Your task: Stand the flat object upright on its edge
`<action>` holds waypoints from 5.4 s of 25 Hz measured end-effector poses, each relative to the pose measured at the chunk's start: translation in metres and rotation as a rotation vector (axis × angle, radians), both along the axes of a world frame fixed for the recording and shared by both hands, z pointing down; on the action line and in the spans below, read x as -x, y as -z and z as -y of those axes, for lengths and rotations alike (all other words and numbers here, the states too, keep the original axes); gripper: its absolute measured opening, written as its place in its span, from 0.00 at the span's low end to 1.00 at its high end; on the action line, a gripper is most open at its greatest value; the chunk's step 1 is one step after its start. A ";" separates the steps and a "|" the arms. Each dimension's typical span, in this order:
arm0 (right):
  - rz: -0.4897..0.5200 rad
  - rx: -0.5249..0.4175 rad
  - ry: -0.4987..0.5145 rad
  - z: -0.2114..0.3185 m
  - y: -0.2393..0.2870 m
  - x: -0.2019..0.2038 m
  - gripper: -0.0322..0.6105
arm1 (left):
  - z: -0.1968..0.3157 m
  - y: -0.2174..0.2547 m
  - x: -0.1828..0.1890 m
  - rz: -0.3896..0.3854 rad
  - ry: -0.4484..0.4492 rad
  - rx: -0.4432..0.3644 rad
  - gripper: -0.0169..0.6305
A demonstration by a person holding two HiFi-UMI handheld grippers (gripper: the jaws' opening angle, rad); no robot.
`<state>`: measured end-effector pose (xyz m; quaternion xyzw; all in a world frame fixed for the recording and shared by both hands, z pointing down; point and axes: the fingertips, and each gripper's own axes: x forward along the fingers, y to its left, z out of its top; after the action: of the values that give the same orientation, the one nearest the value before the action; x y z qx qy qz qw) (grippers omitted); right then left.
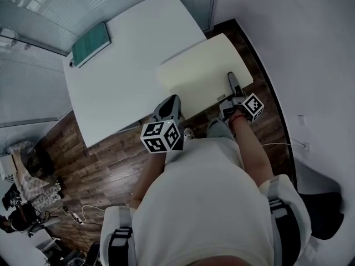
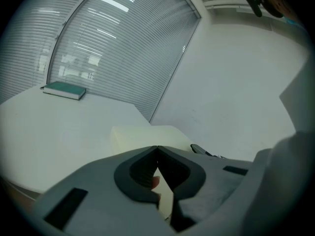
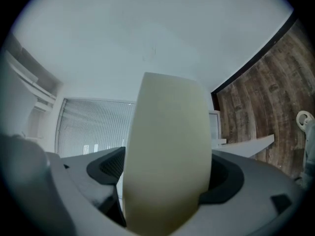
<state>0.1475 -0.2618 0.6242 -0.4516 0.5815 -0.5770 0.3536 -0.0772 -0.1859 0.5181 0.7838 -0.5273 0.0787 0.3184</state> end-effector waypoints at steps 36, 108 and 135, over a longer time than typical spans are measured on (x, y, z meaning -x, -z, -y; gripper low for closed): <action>-0.040 -0.044 -0.057 -0.006 0.022 -0.009 0.47 | -0.019 0.002 0.014 -0.016 0.008 -0.006 0.06; -1.370 -0.678 0.181 0.129 0.244 0.239 0.46 | -0.020 0.003 0.113 -0.026 0.201 -0.026 0.06; -1.354 -0.662 0.260 0.112 0.223 0.241 0.52 | -0.042 0.005 0.108 -0.019 0.188 -0.026 0.06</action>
<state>-0.0938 -0.3736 0.4015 -0.5051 0.8624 -0.0069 -0.0338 -0.1847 -0.1441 0.5129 0.7357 -0.5965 0.0344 0.3190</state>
